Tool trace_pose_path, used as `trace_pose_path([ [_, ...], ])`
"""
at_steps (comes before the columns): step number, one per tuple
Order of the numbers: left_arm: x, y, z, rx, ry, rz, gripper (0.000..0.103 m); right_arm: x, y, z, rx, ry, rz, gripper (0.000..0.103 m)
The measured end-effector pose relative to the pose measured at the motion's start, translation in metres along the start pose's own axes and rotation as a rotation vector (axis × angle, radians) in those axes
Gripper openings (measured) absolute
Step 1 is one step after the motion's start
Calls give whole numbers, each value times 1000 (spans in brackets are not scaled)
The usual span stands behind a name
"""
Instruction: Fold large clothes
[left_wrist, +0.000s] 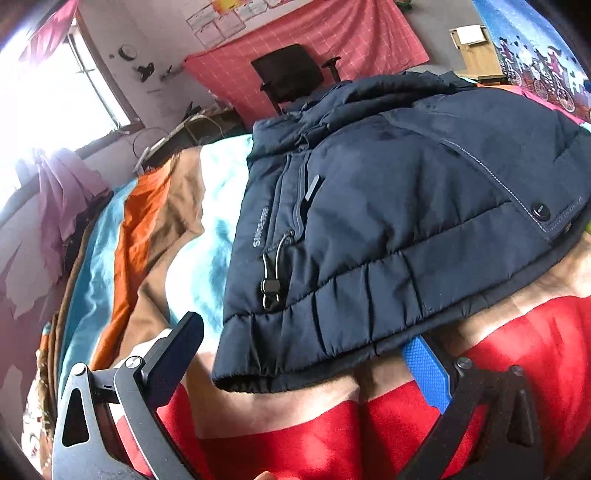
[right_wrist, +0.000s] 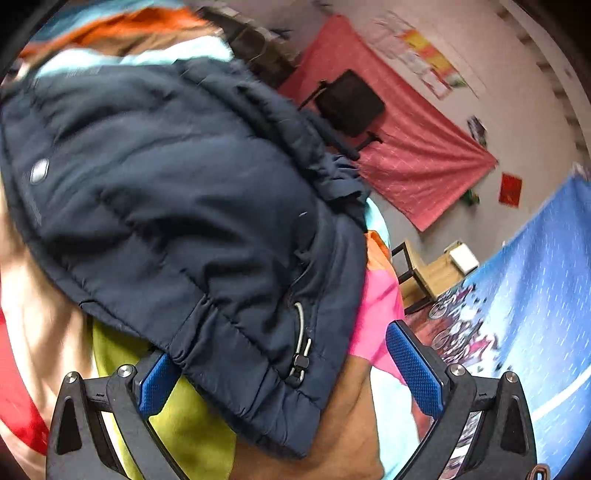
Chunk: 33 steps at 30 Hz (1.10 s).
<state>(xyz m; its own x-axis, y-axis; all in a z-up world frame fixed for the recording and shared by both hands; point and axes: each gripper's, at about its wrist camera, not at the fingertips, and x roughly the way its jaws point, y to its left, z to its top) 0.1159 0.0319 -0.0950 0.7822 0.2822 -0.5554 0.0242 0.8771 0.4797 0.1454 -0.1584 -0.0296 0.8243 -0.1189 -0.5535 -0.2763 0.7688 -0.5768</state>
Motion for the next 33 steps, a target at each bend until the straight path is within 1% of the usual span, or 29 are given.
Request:
trace_pose_path([
  [1,0,-2,1,13,-3,0,101,-3,-1,1,14,-9,2,101],
  [3,0,-4,2,30,-4,-2,101,-6,-1,3,29,-26,17,95],
  [5,1,-6,1,38,-5,-1,100,-6,2,5,27,-35,46,79],
  [6,1,-8,0,48,-5,0,100,-8,5,5,24,-38,57,74],
  [8,1,-14,-3,75,-4,0,91,-8,10,6,13,-37,89,53],
  [9,2,-17,-3,90,-2,-1,79,-6,11,6,9,-34,104,49],
  [10,2,-20,-4,105,1,-8,67,-2,11,4,7,-31,113,40],
  [11,3,-21,-5,114,2,-14,61,-2,14,4,7,-27,123,33],
  [12,3,-22,-5,121,1,-19,54,-2,16,4,6,-23,129,30],
  [13,2,-22,-5,128,-6,-26,49,-1,17,3,7,-19,126,30],
  [14,1,-22,-6,134,-14,-28,47,0,17,3,9,-17,123,30],
  [16,-3,-23,-4,159,-39,-42,36,0,16,3,20,-7,119,30],
  [18,-5,-22,-1,172,-46,-56,30,1,16,3,22,0,113,30],
  [21,-6,-12,6,125,-43,-106,21,2,16,3,27,-1,122,29],
  [22,-7,-8,9,110,-47,-113,17,1,16,3,36,-8,135,23],
  [23,-10,-4,12,89,-53,-122,14,0,17,4,38,-11,136,20],
  [25,-16,2,20,62,-71,-125,8,-2,17,5,46,-18,140,15],
  [28,-30,12,30,-6,-110,-134,5,-7,11,6,96,-31,154,10],
  [31,-47,22,40,-61,-148,-141,5,-20,3,9,134,-61,133,8],
  [33,-56,25,44,-74,-163,-146,5,-31,-3,10,153,-72,119,7],
])
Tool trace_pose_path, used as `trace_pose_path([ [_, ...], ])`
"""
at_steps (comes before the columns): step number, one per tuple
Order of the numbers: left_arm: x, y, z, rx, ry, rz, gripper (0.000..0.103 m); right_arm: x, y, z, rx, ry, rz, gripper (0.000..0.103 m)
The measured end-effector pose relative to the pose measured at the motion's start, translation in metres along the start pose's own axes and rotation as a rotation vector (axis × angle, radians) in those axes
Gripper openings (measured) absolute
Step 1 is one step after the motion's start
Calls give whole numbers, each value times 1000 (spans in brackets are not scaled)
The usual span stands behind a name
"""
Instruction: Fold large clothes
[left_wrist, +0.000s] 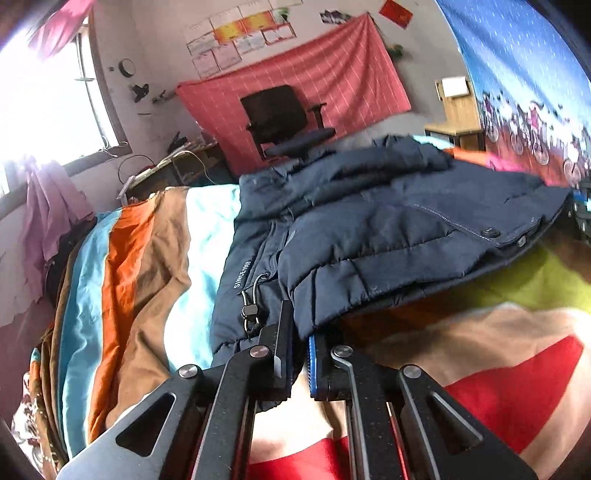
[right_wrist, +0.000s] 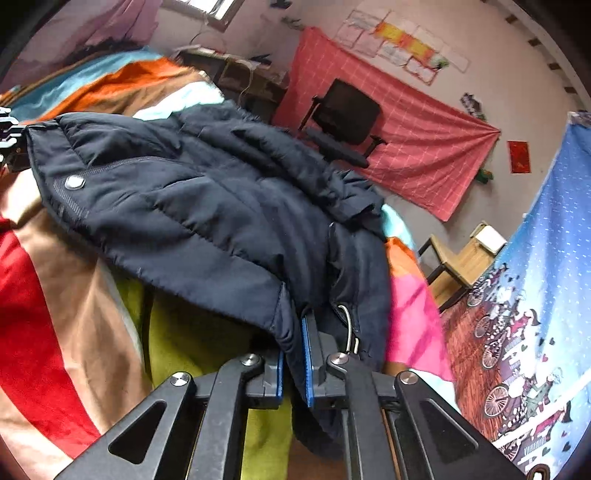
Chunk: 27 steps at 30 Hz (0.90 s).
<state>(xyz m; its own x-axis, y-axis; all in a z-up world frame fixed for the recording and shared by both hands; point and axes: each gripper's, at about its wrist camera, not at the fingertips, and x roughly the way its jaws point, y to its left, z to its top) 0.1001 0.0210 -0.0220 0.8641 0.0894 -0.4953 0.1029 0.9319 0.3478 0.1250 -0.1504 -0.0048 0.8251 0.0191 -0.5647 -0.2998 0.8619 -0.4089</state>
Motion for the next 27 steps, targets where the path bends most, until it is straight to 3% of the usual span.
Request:
trace_pose_path([
  [18,-79,11,14,-43,-59,-41,3,-100,-14,12,47,-108,-23,4],
  [27,-68,14,63,-10,-77,-47,3,-82,-30,31,86,-108,-2,4],
])
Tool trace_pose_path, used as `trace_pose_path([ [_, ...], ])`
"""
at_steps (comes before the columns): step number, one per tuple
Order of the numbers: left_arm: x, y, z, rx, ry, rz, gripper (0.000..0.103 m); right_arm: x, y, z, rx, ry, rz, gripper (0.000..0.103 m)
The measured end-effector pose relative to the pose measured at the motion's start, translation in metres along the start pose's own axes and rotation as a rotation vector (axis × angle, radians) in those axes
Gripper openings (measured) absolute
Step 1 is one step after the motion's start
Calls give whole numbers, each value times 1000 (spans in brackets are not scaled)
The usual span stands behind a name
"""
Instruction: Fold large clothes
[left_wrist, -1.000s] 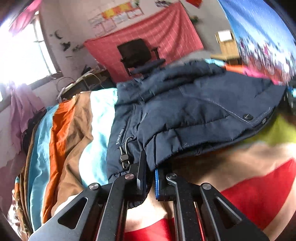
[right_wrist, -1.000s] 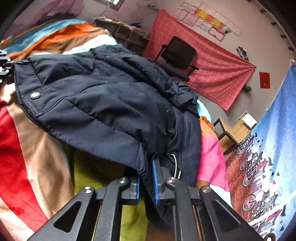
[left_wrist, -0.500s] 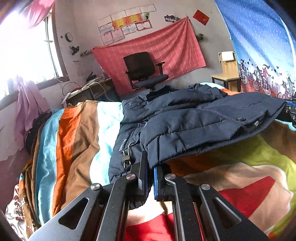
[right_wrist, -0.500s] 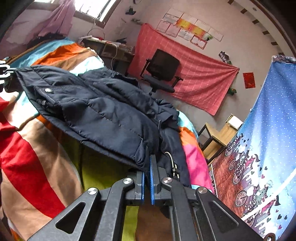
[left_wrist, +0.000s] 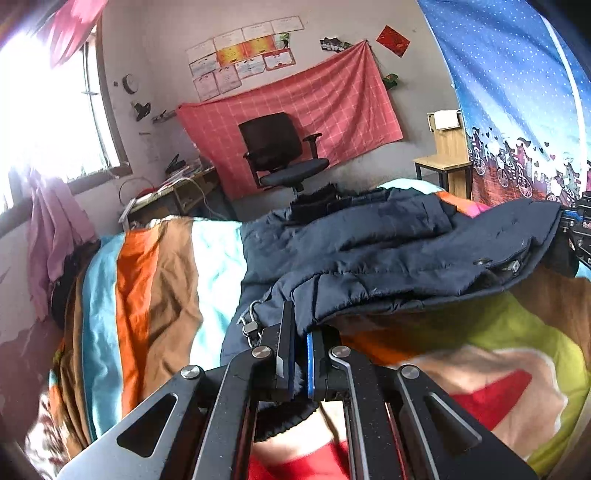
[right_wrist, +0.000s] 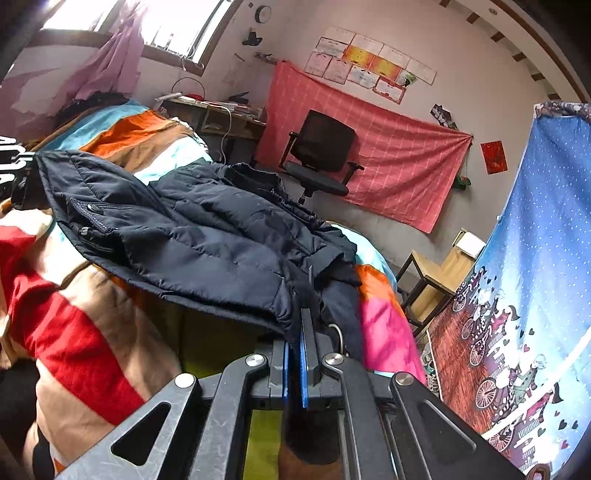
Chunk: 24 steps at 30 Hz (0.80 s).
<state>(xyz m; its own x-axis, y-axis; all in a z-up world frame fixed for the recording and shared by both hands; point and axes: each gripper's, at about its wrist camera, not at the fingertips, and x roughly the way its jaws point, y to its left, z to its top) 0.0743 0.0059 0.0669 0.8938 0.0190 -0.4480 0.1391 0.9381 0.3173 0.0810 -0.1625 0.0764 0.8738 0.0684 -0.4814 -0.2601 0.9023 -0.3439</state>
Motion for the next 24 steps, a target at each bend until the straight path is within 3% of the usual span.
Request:
trace_pose_path([
  [8,32,23,70,37,36,13,3,26,-34,56,53,-50,9,4],
  [14,74,36,132,92,2,98,3,68,-71,115,121,-66,4,4],
  [20,153,64,177,76,-82,92,3,134,-108,170,142,-48,-21,4],
  [24,212,85,194,11,-87,76,3,186,-121,197,127,-25,-16,5],
])
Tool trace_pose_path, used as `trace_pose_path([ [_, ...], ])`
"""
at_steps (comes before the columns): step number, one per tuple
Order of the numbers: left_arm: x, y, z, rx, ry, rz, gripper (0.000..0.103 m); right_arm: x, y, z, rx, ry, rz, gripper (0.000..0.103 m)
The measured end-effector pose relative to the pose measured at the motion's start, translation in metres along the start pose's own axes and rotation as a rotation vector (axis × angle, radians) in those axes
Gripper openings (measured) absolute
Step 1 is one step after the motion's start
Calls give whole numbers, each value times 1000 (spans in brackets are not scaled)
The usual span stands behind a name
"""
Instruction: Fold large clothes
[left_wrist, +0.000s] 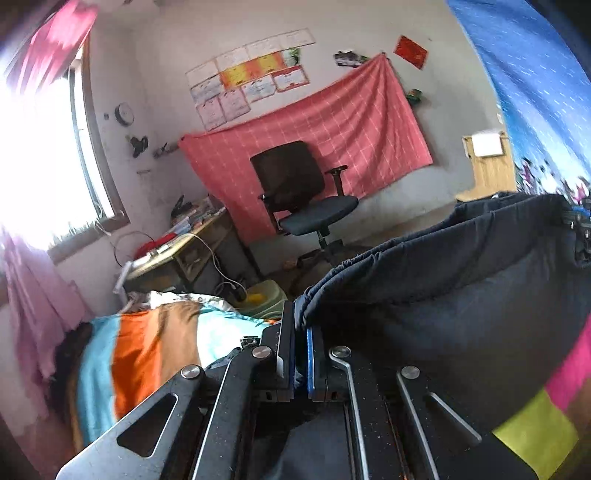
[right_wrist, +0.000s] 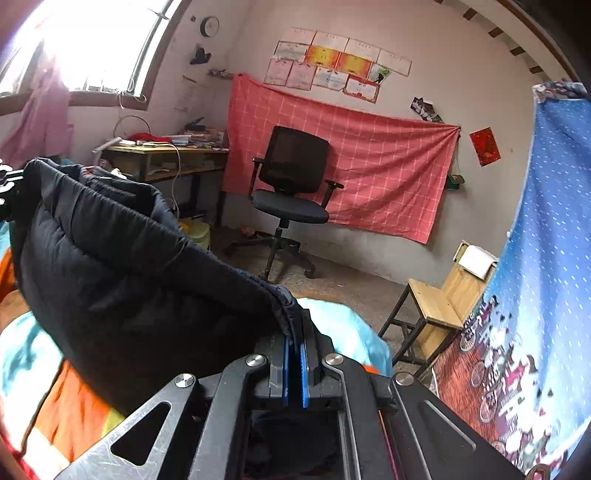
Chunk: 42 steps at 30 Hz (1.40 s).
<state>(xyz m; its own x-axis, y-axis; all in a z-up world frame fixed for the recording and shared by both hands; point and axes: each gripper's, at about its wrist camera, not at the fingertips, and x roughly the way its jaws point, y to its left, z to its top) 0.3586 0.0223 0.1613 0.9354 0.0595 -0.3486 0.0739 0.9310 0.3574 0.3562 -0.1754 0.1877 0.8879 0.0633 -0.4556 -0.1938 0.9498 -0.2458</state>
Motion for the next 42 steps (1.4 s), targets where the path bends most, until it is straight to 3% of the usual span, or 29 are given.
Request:
trace_pose_path([
  [10,135,19,8,-63,20,38,3,143,4,36,-34,78,-12,5],
  [16,214,25,-12,-192,151,-10,3,212,19,34,-64,158,-48,5],
  [21,248,27,-33,-224,240,-53,4,256,26,20,-50,242,-34,5],
  [24,256,37,-41,-269,244,-95,7,266,30,13,-45,244,-32,6],
  [27,263,55,-42,-354,276,-190,11,267,32,10,-22,218,-26,9],
  [30,260,69,-39,-429,279,-233,17,270,27,7,25,204,6,19],
  [32,248,74,-34,-455,268,-231,32,268,20,5,62,195,0,31],
  [33,242,77,-31,-467,250,-232,53,266,15,6,85,189,-4,38],
  [34,233,81,-28,-482,219,-237,67,266,9,8,109,182,-2,55],
  [35,224,79,-23,-490,194,-247,68,262,2,9,137,170,7,68],
  [36,219,80,-20,-491,181,-262,69,258,-2,10,156,160,18,71],
  [42,187,75,-22,-461,170,-320,70,233,-22,6,230,164,166,72],
])
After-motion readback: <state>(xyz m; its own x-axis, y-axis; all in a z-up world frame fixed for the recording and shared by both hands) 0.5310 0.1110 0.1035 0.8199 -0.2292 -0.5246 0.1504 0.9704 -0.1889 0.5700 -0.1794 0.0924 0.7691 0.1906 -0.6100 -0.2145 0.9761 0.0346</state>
